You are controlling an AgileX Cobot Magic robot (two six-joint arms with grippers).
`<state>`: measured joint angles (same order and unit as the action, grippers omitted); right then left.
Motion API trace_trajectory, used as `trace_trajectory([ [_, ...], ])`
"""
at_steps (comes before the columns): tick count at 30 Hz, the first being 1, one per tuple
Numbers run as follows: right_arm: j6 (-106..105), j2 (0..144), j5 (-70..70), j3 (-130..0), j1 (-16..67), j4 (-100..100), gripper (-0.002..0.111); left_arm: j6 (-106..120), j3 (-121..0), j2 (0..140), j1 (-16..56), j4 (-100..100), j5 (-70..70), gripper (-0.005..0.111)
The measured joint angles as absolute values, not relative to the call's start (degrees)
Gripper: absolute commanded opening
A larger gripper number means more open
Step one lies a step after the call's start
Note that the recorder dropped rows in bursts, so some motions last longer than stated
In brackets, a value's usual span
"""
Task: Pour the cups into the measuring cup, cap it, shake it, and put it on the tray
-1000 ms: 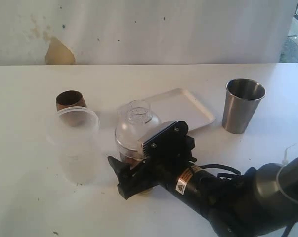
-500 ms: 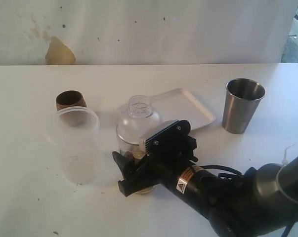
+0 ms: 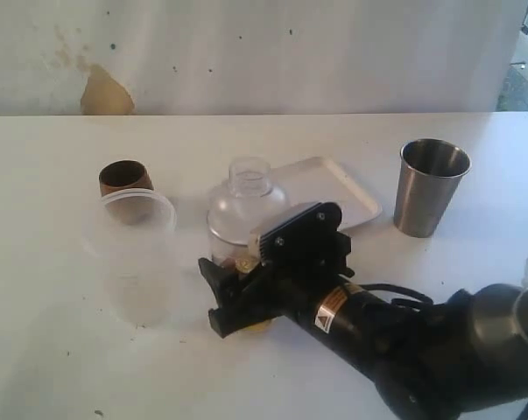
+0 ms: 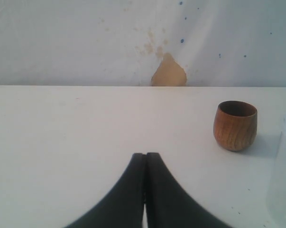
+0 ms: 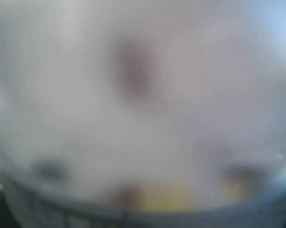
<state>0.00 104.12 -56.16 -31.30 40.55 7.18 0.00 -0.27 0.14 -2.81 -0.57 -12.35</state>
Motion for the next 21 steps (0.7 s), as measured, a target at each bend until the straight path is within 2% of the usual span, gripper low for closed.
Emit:
trace_trajectory([
  [7, -9.4, 87.9, -40.2, -38.9, 38.0, 11.4, 0.000, 0.0, -0.3, 0.1, -2.8, -0.6, -12.4, 0.000],
  [14, -10.0, 78.7, -29.9, -39.5, 27.8, 12.2, 0.000, 0.0, -0.3, 0.1, -2.8, -0.6, -12.4, 0.000],
  [16, -3.8, 78.5, -28.1, -39.5, 24.8, 7.2, 0.000, 0.0, -0.3, 0.1, -2.8, -0.6, -12.4, 0.000],
  [21, 21.9, 81.2, -25.9, -42.1, 22.9, -28.1, 0.000, 0.0, -0.3, 0.1, -2.8, -0.6, -12.4, 0.000],
])
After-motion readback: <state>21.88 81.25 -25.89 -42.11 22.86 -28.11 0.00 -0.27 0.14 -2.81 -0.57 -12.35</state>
